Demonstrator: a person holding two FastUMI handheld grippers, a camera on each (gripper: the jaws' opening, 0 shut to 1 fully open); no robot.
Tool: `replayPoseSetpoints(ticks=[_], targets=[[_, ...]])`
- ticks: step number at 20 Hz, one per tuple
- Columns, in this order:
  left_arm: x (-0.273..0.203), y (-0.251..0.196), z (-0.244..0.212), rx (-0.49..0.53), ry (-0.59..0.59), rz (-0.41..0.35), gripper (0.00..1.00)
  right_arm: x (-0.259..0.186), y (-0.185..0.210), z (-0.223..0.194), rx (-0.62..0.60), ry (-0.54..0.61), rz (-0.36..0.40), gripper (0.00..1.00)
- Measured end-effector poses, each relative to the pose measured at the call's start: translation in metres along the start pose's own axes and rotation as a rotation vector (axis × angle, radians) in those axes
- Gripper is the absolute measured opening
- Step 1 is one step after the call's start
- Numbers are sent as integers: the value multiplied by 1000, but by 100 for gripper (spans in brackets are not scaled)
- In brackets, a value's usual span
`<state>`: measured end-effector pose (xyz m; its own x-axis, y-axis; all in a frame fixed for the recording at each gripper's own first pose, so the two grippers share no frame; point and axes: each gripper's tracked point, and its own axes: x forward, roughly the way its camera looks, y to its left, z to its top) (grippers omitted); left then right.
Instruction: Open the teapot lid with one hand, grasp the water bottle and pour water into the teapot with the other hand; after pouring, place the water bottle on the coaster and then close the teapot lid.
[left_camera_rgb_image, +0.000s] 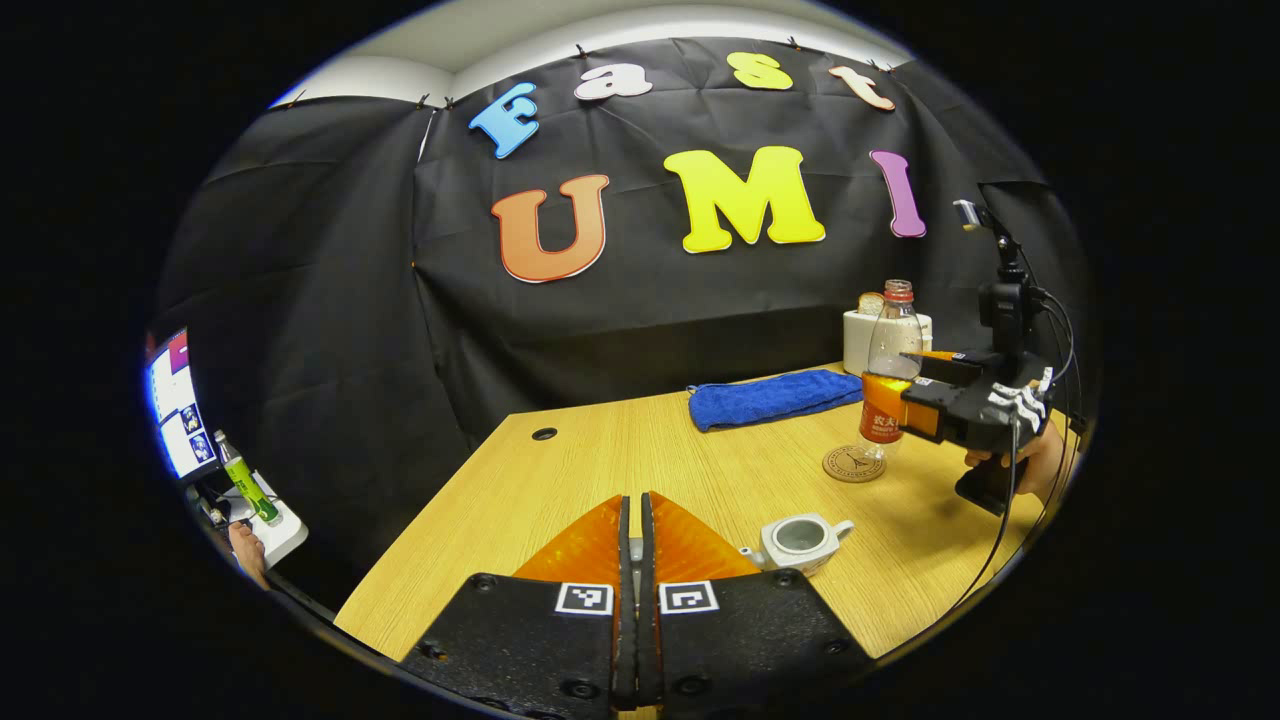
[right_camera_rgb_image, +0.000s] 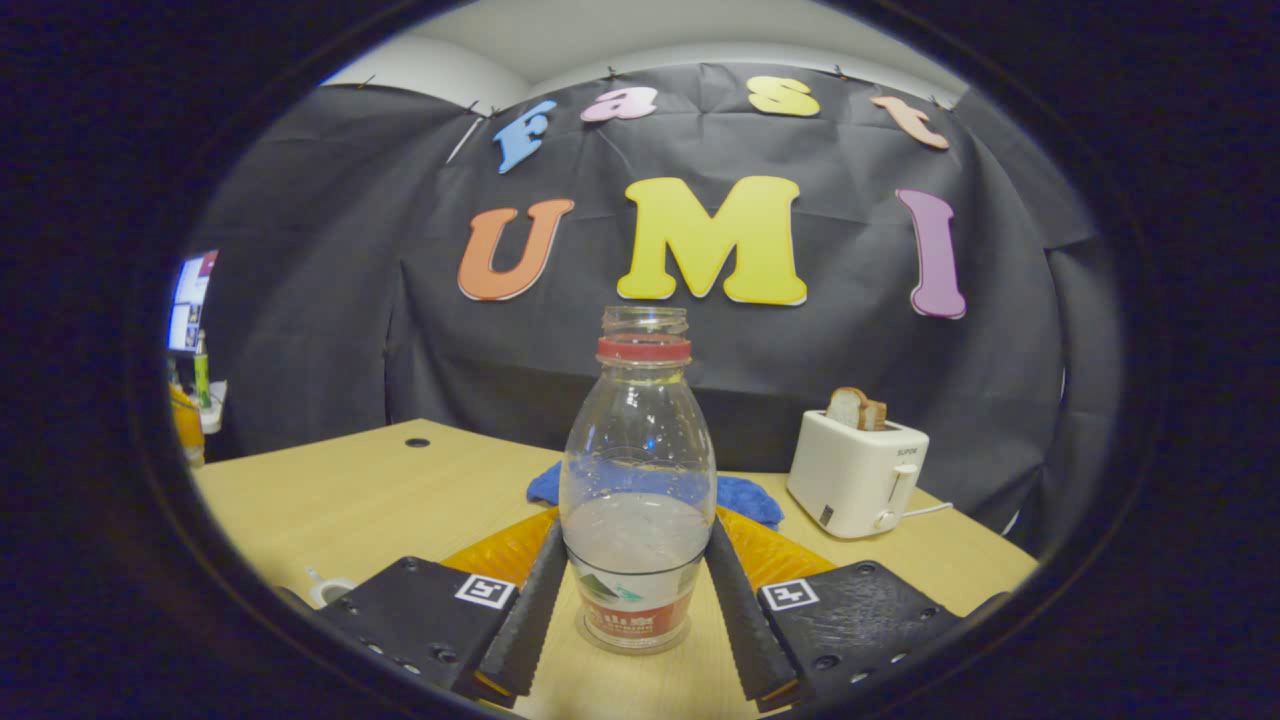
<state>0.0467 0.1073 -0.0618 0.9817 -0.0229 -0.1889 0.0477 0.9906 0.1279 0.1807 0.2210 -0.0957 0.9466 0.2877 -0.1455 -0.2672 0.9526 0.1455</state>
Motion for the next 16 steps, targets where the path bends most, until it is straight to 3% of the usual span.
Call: replayPoseSetpoints(ticks=[7, 16], targets=[[3, 2, -3, -5, 11, 5, 3, 32, -4, -25, 8, 70, -30, 74], [3, -2, -4, -3, 16, -5, 3, 36, -12, -34, 12, 94, -42, 76]])
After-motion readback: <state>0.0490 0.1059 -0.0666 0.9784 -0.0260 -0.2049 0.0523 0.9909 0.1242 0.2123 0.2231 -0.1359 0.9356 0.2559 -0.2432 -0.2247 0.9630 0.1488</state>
